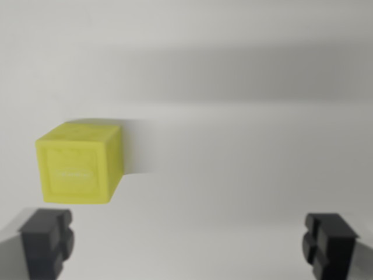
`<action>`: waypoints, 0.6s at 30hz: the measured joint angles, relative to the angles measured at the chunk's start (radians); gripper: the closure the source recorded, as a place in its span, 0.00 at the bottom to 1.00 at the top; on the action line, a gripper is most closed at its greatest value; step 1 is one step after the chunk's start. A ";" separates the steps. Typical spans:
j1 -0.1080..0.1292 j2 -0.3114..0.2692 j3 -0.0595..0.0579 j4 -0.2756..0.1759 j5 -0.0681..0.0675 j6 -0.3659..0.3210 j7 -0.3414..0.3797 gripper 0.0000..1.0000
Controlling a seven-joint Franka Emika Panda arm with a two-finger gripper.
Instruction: Pick yellow cube
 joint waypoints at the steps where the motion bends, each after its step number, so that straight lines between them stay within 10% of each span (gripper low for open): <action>1: 0.003 0.002 0.000 -0.002 0.000 0.005 0.003 0.00; 18: 0.050 0.046 0.000 -0.031 0.000 0.085 0.054 0.00</action>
